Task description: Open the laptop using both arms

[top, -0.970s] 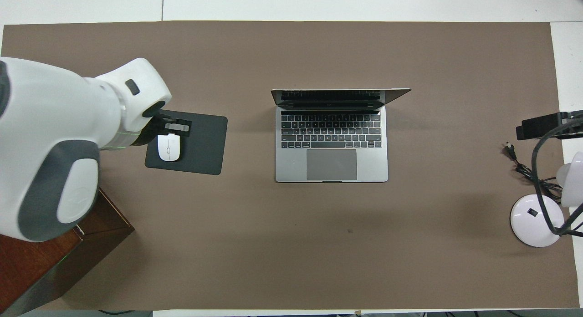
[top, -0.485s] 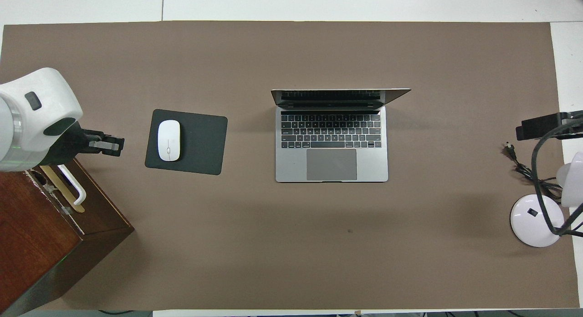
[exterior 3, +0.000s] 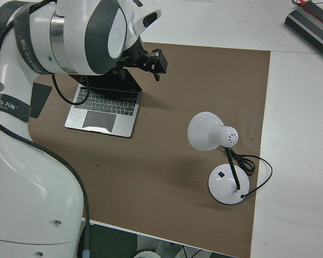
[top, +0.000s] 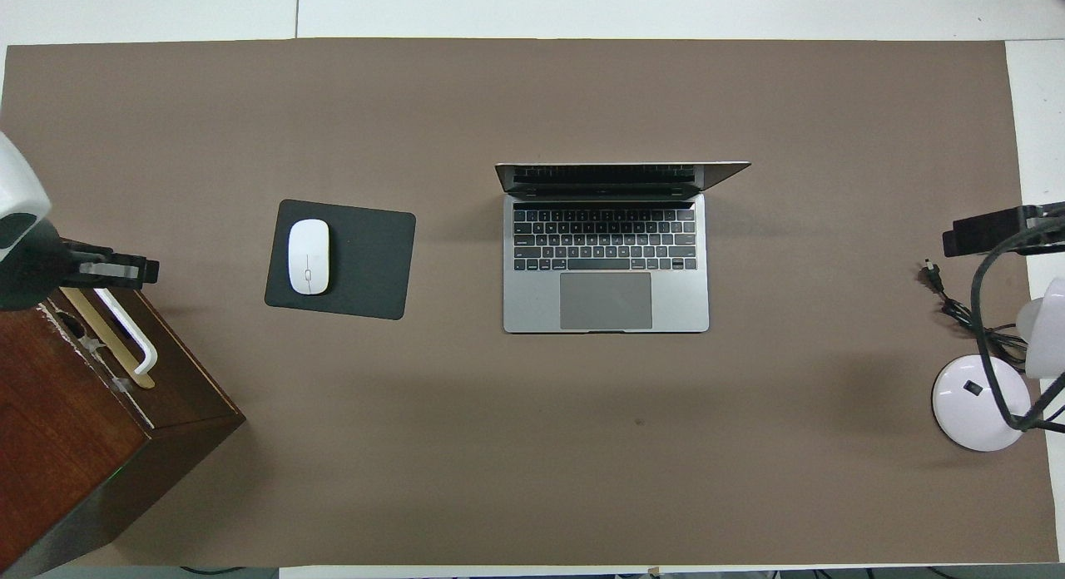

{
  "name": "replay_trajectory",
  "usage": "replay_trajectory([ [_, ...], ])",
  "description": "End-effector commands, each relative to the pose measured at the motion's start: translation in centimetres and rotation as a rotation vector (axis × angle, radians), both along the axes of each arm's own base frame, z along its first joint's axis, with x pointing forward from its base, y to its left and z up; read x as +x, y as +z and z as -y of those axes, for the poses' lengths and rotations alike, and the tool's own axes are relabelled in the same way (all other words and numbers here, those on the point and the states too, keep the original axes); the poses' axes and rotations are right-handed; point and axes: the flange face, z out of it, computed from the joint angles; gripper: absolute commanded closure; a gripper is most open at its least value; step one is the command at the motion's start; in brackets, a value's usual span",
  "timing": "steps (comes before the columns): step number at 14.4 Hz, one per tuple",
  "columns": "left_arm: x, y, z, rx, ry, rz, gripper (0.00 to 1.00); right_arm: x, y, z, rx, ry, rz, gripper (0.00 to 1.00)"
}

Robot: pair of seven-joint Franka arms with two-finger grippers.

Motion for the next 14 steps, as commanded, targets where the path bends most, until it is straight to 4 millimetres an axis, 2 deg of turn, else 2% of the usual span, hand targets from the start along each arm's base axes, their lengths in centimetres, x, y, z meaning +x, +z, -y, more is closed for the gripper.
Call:
replay_trajectory([
  [1, -0.6, 0.5, -2.3, 0.016, 0.027, -0.002, 0.03, -0.7, 0.0, 0.0, 0.013, 0.016, 0.009, 0.0],
  [2, -0.5, 0.6, -2.5, 0.014, 0.032, 0.004, 0.0, -0.7, 0.0, 0.1, 0.013, 0.015, 0.009, 0.0],
  [8, -0.3, 1.2, -3.7, 0.013, 0.063, 0.028, 0.0, -0.7, 0.0, 0.1, 0.013, 0.015, 0.007, 0.0],
  [14, 1.0, 3.0, -5.6, 0.012, 0.108, 0.057, 0.0, -0.8, 0.0, 0.2, 0.013, 0.011, 0.009, 0.0],
])
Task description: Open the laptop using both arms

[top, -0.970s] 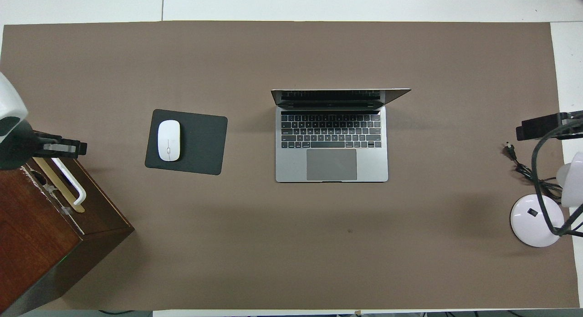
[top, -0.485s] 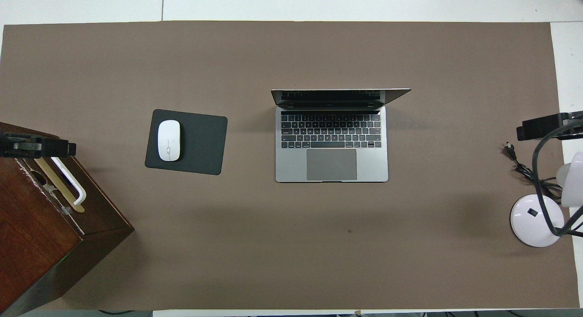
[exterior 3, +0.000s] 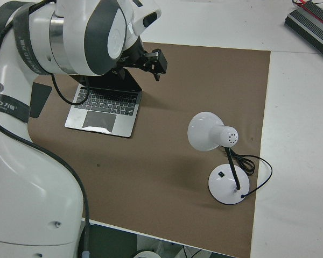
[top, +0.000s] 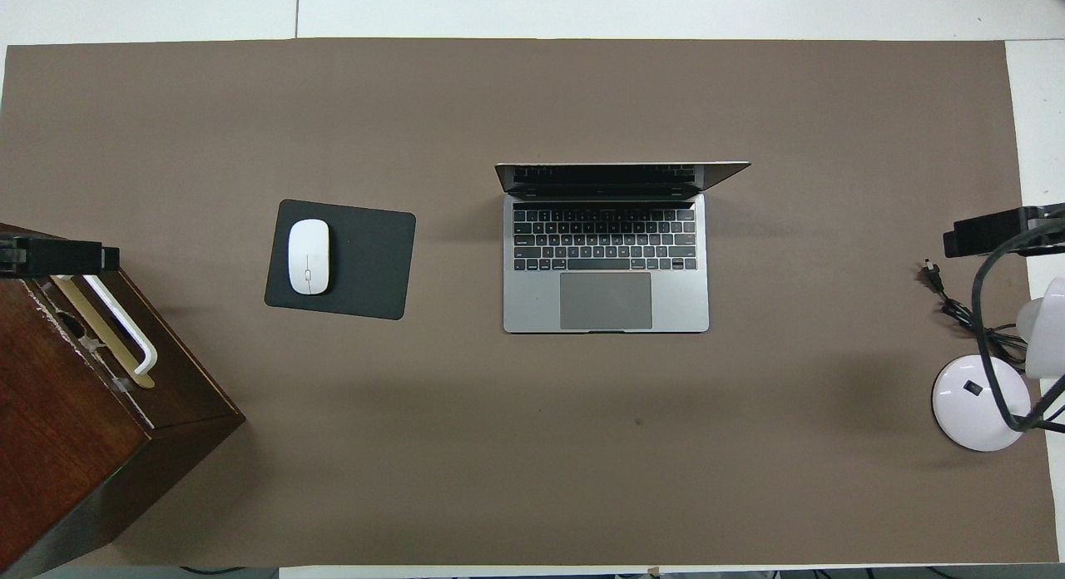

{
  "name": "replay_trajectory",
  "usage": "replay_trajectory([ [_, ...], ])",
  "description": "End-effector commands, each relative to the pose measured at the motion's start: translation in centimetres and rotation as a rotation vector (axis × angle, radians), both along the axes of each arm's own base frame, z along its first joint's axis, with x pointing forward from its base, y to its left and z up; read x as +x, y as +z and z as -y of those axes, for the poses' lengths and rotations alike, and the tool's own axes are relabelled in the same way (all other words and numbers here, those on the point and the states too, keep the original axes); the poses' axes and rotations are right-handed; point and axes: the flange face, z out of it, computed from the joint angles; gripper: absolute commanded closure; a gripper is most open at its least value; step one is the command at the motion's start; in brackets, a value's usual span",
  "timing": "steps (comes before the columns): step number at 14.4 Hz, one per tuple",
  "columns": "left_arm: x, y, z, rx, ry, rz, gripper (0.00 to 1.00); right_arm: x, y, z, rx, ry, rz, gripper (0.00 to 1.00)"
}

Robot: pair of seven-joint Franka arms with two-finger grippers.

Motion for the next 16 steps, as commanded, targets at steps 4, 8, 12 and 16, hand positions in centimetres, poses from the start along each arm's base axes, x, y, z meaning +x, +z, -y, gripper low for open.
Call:
replay_trajectory([
  [4, 1.0, 1.7, -2.1, 0.01, 0.035, -0.053, 0.0, -0.6, -0.2, 0.2, 0.013, 0.012, 0.005, 0.0],
  [8, 1.9, 2.8, -3.1, 0.014, 0.048, -0.081, 0.0, -0.6, -0.2, 0.2, 0.013, 0.012, 0.005, 0.0],
  [12, 3.1, 1.9, -3.3, 0.013, 0.046, -0.131, 0.0, -0.7, -0.1, 0.1, 0.013, 0.015, 0.006, 0.0],
  [16, 4.1, 0.0, -3.4, 0.038, 0.049, -0.156, 0.0, -0.7, -0.2, 0.2, 0.013, 0.012, 0.003, 0.0],
])
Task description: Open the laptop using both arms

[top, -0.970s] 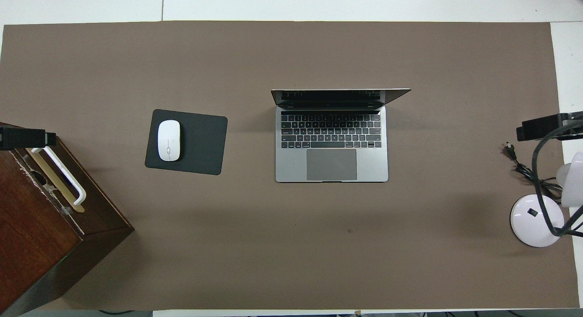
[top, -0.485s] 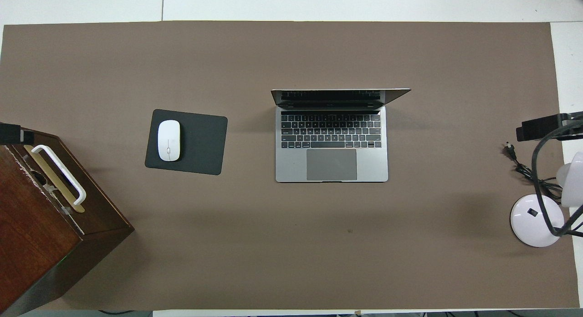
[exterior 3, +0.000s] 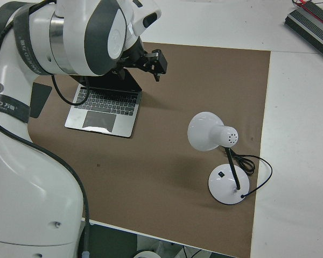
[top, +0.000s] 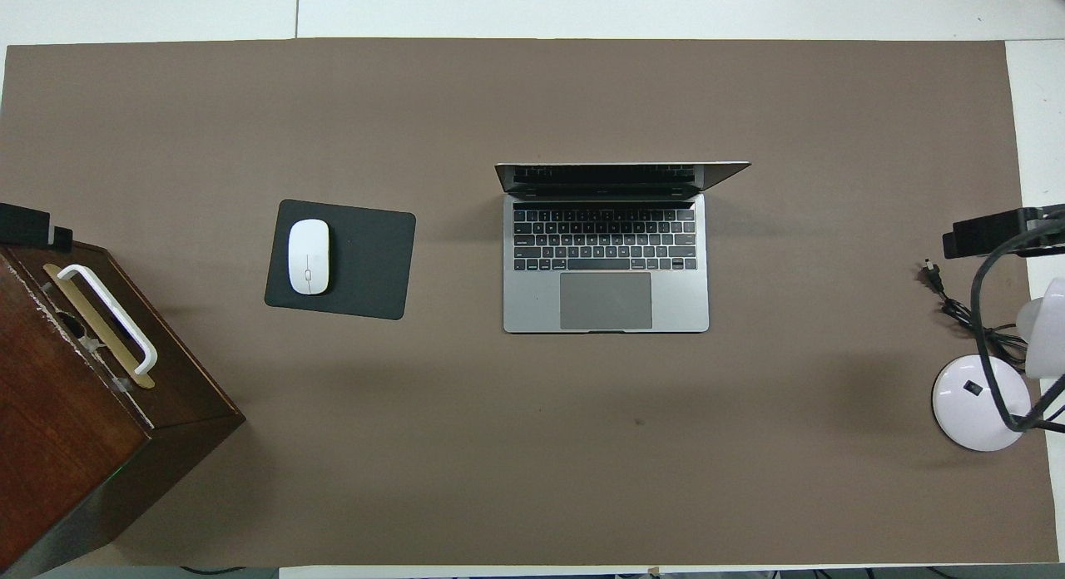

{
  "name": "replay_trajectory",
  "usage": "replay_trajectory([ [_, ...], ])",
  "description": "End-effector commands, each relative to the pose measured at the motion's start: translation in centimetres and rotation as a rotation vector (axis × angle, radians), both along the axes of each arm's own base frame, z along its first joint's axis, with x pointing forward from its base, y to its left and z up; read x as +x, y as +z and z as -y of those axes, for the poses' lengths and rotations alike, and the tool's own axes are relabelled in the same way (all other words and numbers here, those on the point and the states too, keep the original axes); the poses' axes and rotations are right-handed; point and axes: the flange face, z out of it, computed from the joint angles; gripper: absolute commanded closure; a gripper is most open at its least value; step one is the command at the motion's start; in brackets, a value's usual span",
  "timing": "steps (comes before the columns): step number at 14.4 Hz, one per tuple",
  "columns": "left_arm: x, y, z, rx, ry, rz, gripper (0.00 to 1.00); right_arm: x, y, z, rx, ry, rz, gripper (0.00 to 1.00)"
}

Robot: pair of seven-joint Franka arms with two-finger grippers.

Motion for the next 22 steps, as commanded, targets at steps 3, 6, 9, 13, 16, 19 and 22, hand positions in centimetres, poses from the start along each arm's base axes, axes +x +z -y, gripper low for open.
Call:
replay_trajectory([
  [3, 0.3, -1.7, -0.6, 0.052, 0.007, -0.05, 0.0, -0.7, -0.2, 1.4, 0.012, 0.028, 0.004, 0.0],
  [6, 0.1, -1.9, -0.1, 0.075, -0.007, -0.061, 0.0, -0.9, -0.3, 1.7, 0.012, 0.025, 0.004, 0.0],
  [9, 0.5, -1.7, 0.5, 0.074, -0.01, -0.035, 0.0, -0.9, -0.5, 2.4, 0.012, 0.013, 0.006, 0.0],
  [13, 0.9, -1.7, 0.9, 0.065, 0.013, -0.003, 0.0, -0.9, -0.7, 2.5, 0.012, 0.011, 0.004, 0.0],
  [16, 0.9, -1.7, 0.6, 0.067, 0.018, -0.004, 0.0, -0.8, -1.0, 2.5, 0.012, 0.009, 0.011, 0.0],
  [19, 0.9, -1.7, 0.6, 0.067, 0.018, -0.004, 0.0, -1.0, -1.0, 2.5, 0.012, 0.006, 0.012, 0.0],
  [22, 0.9, -1.7, 0.6, 0.067, 0.018, -0.005, 0.0, -0.9, -1.0, 2.5, 0.012, 0.008, 0.015, 0.0],
])
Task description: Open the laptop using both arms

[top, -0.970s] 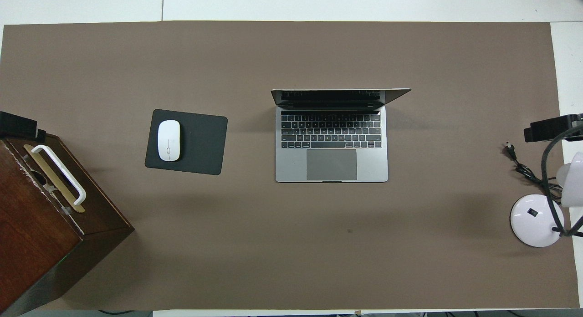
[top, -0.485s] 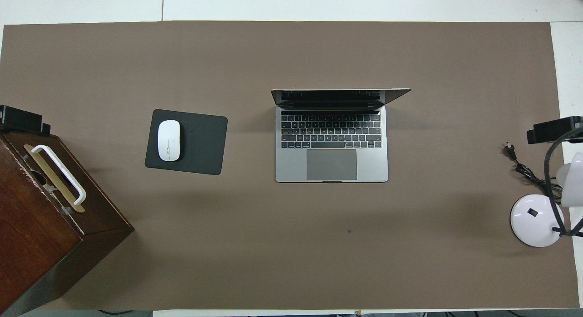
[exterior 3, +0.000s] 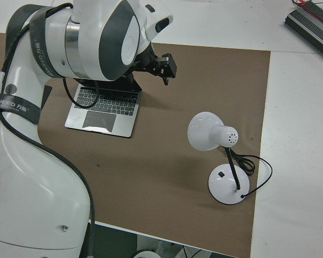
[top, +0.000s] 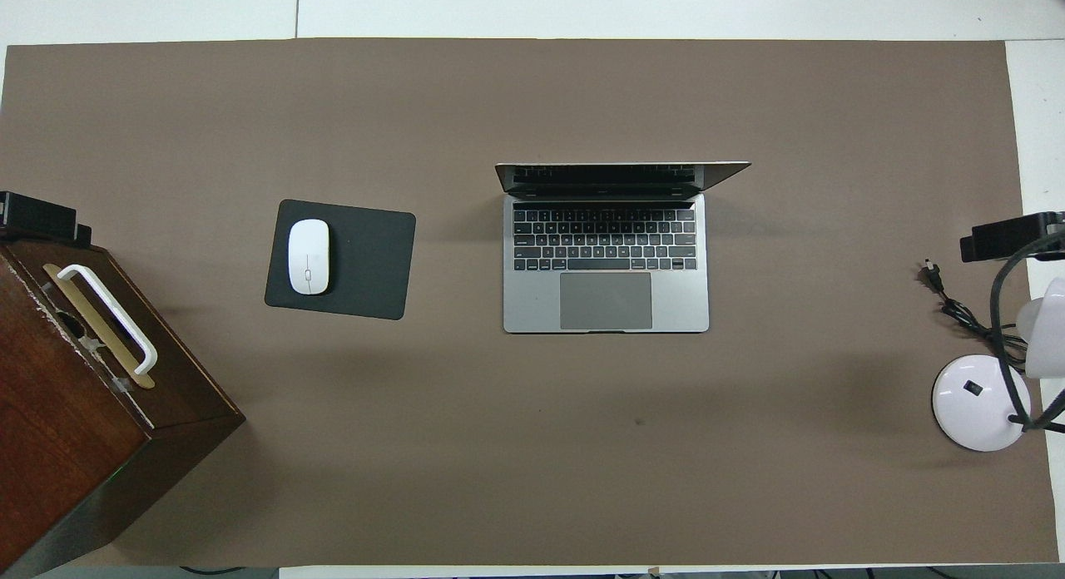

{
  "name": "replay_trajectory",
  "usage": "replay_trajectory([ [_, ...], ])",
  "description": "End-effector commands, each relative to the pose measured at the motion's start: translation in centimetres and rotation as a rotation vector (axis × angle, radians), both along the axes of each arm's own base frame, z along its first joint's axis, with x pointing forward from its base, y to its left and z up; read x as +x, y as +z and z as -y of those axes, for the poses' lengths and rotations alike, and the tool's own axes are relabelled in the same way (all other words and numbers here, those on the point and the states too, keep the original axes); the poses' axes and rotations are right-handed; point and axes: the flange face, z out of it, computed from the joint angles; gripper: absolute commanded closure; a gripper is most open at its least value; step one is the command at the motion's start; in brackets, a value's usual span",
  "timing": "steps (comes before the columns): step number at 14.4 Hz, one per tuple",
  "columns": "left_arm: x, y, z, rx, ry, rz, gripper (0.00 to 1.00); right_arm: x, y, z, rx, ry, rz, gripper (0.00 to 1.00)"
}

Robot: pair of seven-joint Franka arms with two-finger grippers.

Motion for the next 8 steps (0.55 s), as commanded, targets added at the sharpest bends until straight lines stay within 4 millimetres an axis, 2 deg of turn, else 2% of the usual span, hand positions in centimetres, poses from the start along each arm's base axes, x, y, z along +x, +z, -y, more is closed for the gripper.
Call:
replay_trajectory([
  [1, 0.04, -0.12, -0.03, 0.016, 0.012, 0.008, 0.0, -0.7, -0.08, 0.38, 0.012, 0.016, 0.022, 0.0],
  [8, -0.1, -0.11, -0.36, 0.016, 0.018, 0.002, 0.0, -0.71, -0.08, 0.46, 0.012, 0.015, 0.022, 0.0],
])
